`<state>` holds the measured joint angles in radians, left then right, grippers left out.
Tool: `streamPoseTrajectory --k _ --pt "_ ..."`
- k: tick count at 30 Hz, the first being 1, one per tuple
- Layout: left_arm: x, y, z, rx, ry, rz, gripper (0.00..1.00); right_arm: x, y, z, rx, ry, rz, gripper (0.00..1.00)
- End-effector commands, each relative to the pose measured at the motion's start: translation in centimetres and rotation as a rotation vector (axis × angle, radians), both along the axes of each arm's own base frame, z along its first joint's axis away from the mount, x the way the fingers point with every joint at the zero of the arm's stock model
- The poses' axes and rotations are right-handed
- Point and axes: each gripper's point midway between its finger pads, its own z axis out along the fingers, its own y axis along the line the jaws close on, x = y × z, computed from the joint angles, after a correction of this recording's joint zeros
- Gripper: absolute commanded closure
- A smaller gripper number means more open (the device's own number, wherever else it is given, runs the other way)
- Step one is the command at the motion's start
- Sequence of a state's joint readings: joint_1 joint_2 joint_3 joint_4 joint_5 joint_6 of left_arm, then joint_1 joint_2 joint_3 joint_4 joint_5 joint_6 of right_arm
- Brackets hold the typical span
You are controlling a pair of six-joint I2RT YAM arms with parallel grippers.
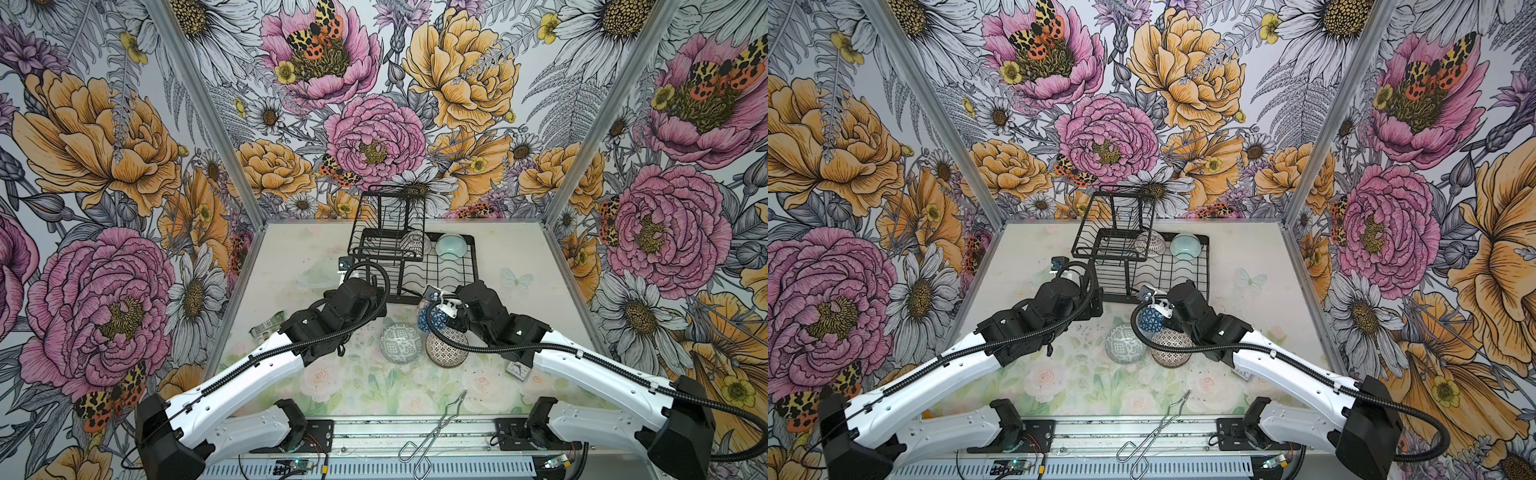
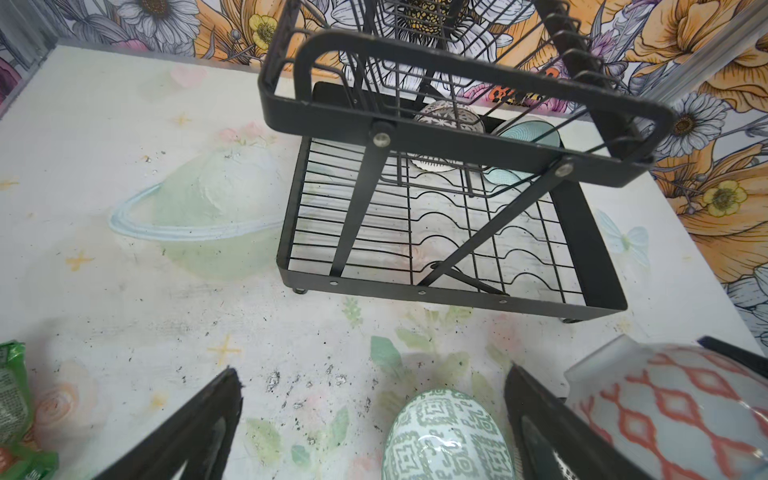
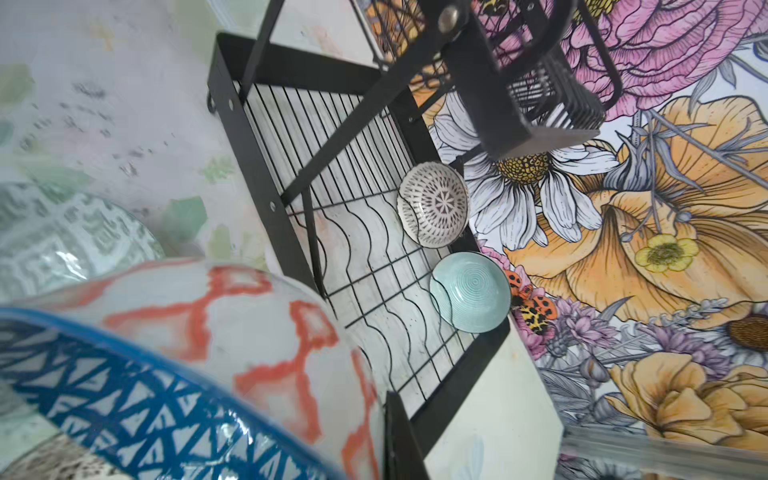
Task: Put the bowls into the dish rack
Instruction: 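Carry the bowl with right gripper toward the rack while left gripper releases, then lower the red-lattice blue-rimmed bowl into a rack slot beside the maroon-patterned bowl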
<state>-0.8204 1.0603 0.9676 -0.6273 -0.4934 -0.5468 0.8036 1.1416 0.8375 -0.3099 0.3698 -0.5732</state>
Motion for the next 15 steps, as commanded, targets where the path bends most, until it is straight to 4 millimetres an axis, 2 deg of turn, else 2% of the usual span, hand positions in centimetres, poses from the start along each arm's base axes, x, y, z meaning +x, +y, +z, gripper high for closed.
streamPoseTrajectory --k 1,5,8,15 --pt "-0.1 -1.3 0.8 -0.013 -0.001 -0.104 0.01 3.6 -2.1 5.6 -0.117 -0.261 -0.081 1.0" --pt "-0.1 -1.8 0.4 -0.027 0.01 -0.145 0.01 5.8 -3.5 8.3 -0.189 -0.428 -0.139 1.0" --pt "0.0 -1.6 0.1 -0.028 0.015 -0.153 0.01 7.6 -4.7 9.5 -0.233 -0.509 -0.179 1.0" --pt "-0.1 -0.4 0.8 -0.023 -0.016 -0.147 0.01 12.3 -6.7 8.5 -0.31 -0.597 -0.22 1.0"
